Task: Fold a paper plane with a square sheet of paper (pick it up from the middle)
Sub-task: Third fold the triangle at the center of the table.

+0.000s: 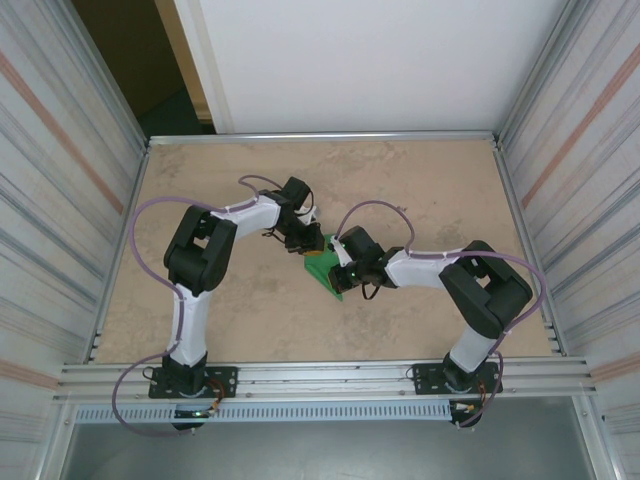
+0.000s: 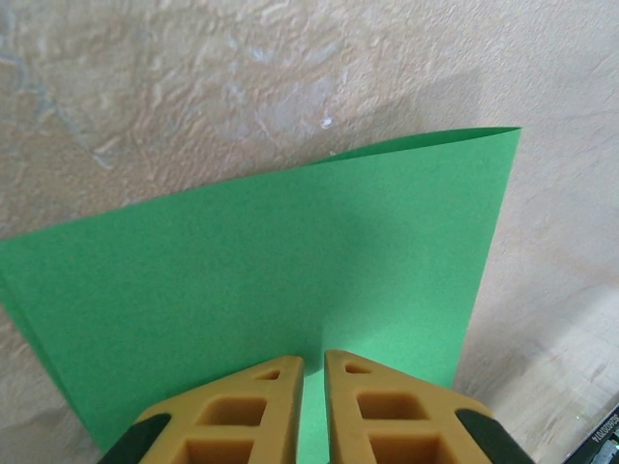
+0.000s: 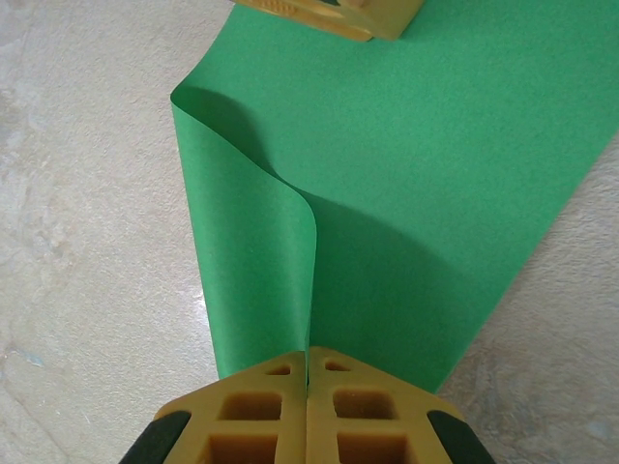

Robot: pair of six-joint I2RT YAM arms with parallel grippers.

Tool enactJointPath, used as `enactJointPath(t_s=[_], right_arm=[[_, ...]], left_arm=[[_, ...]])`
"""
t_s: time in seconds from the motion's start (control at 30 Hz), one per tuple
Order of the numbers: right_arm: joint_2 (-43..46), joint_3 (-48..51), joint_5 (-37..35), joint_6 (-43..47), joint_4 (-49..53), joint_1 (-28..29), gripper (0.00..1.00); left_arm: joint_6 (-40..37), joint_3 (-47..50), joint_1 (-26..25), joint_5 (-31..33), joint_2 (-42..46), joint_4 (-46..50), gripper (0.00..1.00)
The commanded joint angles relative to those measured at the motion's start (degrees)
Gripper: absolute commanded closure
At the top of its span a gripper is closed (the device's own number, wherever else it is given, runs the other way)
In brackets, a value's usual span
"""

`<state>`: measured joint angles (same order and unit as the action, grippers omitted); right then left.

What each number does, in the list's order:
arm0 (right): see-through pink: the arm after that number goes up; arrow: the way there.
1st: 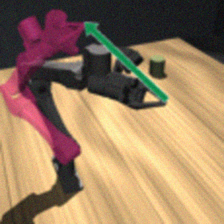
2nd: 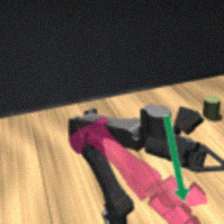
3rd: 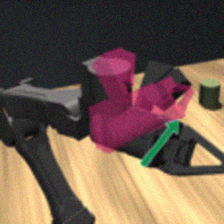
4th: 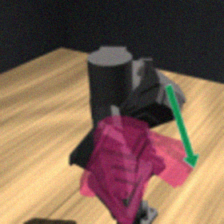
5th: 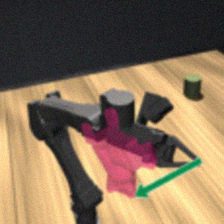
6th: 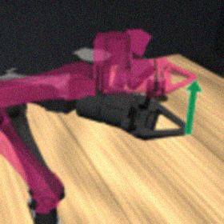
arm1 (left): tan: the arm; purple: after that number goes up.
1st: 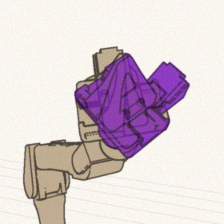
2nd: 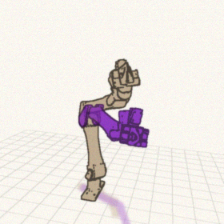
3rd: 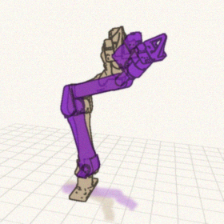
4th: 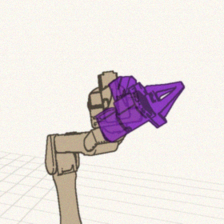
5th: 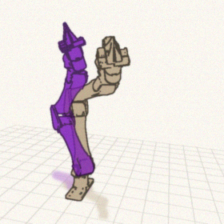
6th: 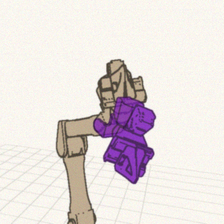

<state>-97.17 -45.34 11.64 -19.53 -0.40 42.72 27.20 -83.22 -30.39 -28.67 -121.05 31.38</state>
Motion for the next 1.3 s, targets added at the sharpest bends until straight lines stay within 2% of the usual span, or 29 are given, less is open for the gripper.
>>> enactJointPath(t_s=[0.0,0.17,0.33,0.47,0.57,0.8,1.27], right_arm=[[-1.88,-0.89,-1.34,-0.68,1.63,-0.25,0.98],[-1.71,-0.89,-1.16,-1.2,1.61,-0.31,0.98],[-1.94,-0.82,-0.73,-2.39,1.3,-0.44,0.98],[-2.13,-0.86,-0.21,-3.04,1.11,-0.47,0.97],[-2.41,-0.89,-0.3,-3.15,1.27,-0.45,0.98],[-2.5,-0.98,-0.53,-3.49,1.42,-0.44,0.98],[-2.79,-1.06,-0.56,-3.66,1.79,-0.46,0.97]], left_arm=[[1.17,0.25,0.28,0.52,2.44,0.86,0.84],[7.46,6.75,2.97,-0.9,11.17,-6.78,0.79],[14.56,19.01,5.49,-4.73,19.25,-17.39,0.75],[19.59,26.42,5.0,-7.09,24.05,-24.99,0.75],[22.38,30.06,3.16,-6.56,26.0,-27.69,0.76],[24.65,34.33,-1.97,-4.94,25.34,-29.87,0.84],[25.38,31.82,-3.85,-6.58,19.05,-32.7,0.88]])
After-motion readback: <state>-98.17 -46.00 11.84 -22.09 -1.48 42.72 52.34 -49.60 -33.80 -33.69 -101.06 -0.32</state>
